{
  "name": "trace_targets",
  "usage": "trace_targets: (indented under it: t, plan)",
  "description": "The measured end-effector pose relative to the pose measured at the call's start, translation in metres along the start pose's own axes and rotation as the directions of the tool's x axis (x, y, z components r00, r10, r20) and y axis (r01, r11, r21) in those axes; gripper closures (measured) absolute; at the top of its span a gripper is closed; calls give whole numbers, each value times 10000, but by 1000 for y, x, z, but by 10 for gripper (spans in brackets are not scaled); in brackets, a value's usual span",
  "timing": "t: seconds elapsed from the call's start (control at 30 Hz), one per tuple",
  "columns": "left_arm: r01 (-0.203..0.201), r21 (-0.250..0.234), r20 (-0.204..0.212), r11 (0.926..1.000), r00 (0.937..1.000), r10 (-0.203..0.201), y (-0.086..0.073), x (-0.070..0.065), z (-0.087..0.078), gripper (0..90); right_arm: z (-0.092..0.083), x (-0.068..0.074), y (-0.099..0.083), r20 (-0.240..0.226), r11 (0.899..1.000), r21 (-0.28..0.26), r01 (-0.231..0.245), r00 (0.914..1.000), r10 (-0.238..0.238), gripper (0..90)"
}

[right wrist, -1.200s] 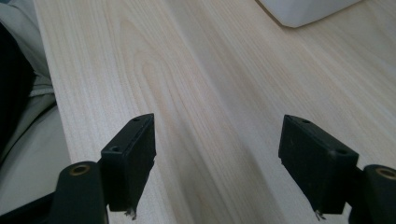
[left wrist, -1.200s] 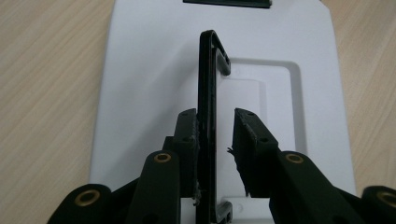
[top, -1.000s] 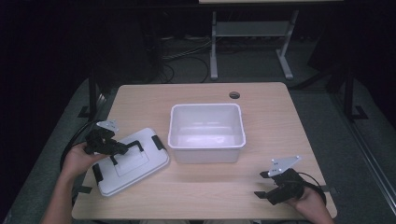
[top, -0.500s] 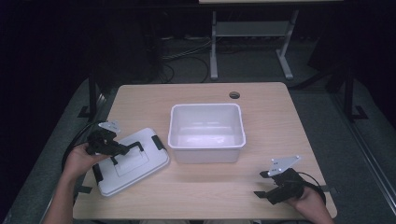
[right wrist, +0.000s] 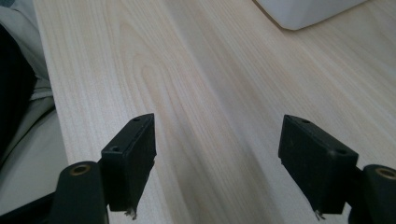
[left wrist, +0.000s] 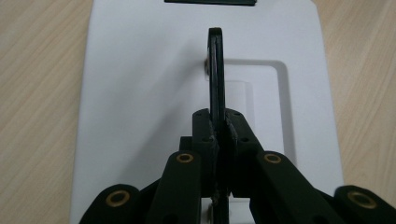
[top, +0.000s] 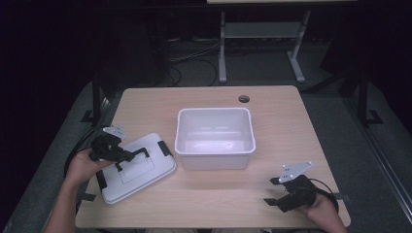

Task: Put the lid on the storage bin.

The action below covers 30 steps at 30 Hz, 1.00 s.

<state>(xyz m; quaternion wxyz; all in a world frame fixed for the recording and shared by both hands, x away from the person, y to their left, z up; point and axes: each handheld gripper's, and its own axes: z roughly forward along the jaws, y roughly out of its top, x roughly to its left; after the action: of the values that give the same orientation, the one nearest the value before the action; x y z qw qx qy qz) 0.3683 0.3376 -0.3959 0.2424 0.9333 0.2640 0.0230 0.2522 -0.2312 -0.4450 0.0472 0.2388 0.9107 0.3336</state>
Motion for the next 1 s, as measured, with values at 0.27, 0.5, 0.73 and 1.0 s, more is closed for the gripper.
trace_targets:
  t: [0.27,0.5,0.73,1.0]
  plan:
    - [-179,-12,-156,9998,9997,179,1,0,-6,842,-1,0,0,-10,9997,-195,-148,9999,148,270]
    - [-296,-86,-295,9995,9991,293,3,-4,-18,843,-3,0,-1,156,9993,-324,-171,9997,176,270]
    - [-477,-301,-352,9984,9983,466,4,-10,-37,842,-3,0,-1,151,9991,-343,-237,9996,242,269]
    - [-501,-468,-157,9976,9987,495,2,-13,-53,842,-2,0,1,172,9988,-432,-237,9996,245,264]
